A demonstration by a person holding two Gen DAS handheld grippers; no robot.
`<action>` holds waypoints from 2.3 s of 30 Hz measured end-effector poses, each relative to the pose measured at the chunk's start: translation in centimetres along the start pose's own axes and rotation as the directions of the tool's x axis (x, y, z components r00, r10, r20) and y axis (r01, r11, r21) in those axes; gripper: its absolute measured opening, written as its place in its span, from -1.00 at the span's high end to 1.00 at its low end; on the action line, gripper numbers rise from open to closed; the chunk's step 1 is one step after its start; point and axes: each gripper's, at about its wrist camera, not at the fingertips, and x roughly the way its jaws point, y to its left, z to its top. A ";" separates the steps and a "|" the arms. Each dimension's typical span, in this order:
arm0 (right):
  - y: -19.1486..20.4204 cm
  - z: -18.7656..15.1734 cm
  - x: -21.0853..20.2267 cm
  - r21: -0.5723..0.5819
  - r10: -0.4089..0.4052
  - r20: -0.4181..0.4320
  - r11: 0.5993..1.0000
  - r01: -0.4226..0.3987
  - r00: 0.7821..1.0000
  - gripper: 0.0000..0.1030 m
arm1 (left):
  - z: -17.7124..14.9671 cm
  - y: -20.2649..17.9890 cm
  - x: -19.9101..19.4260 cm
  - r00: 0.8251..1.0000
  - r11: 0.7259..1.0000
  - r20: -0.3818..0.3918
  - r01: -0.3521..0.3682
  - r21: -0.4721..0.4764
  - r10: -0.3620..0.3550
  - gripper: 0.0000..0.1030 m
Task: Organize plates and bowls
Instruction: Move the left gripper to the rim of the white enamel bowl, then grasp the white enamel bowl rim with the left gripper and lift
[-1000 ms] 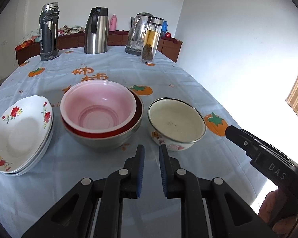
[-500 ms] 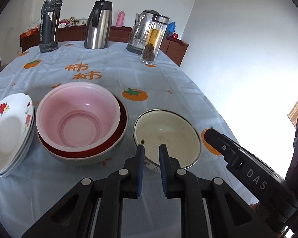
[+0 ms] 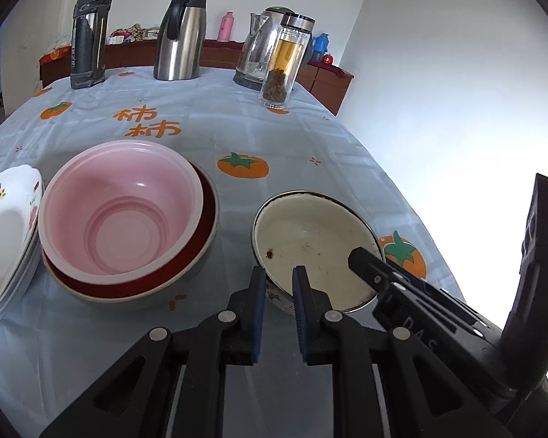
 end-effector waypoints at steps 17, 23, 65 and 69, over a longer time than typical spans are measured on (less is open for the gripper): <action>-0.7 -0.3 -0.9 -0.001 -0.043 -0.058 0.999 0.043 0.997 0.87 | -0.2 -0.2 -0.2 1.000 0.998 -0.021 0.006 0.057 -0.005 0.67; -0.6 -0.9 -1.9 -0.017 -0.064 -0.077 0.998 0.063 0.995 0.87 | -0.3 -0.4 0.1 0.998 0.997 -0.056 0.010 0.081 -0.006 0.67; 3.5 -3.3 -7.4 -0.023 -0.072 0.024 0.997 0.073 0.997 0.83 | -1.4 -0.3 -4.8 0.999 0.966 0.020 -0.049 0.254 0.046 0.73; 4.9 -4.0 -7.6 -0.042 -0.069 0.020 0.997 0.070 0.997 0.83 | -1.8 0.9 -5.5 0.999 0.970 0.019 -0.050 0.240 0.047 0.73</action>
